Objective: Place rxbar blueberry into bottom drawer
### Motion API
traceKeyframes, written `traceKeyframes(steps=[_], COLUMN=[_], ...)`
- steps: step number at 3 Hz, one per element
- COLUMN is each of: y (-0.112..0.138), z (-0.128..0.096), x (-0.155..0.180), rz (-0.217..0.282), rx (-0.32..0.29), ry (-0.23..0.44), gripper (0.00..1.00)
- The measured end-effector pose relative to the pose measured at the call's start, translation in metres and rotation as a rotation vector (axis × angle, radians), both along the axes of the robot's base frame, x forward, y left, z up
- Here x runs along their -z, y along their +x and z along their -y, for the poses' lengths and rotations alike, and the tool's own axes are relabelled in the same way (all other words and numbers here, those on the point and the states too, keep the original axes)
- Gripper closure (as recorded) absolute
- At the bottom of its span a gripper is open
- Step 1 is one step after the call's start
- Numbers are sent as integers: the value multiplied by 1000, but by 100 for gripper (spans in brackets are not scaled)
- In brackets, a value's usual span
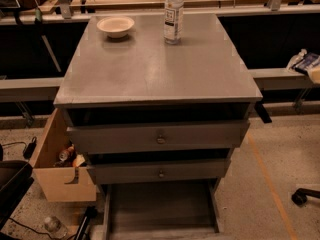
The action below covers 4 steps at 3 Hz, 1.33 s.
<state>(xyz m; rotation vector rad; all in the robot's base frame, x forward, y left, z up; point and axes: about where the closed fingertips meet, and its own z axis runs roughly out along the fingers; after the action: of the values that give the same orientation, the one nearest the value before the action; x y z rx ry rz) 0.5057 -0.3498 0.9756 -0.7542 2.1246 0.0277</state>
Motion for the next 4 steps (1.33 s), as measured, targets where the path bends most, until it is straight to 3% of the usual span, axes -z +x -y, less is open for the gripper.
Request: traceKeyframes(steps=[1, 2, 3, 4], y=[-24, -44, -60, -59], z=[1, 7, 18, 17], x=[45, 90, 146, 148], rz=[-81, -154, -239, -240], rx=[-172, -300, -398, -400], ry=[107, 201, 331, 329], gripper=[100, 100, 100, 100])
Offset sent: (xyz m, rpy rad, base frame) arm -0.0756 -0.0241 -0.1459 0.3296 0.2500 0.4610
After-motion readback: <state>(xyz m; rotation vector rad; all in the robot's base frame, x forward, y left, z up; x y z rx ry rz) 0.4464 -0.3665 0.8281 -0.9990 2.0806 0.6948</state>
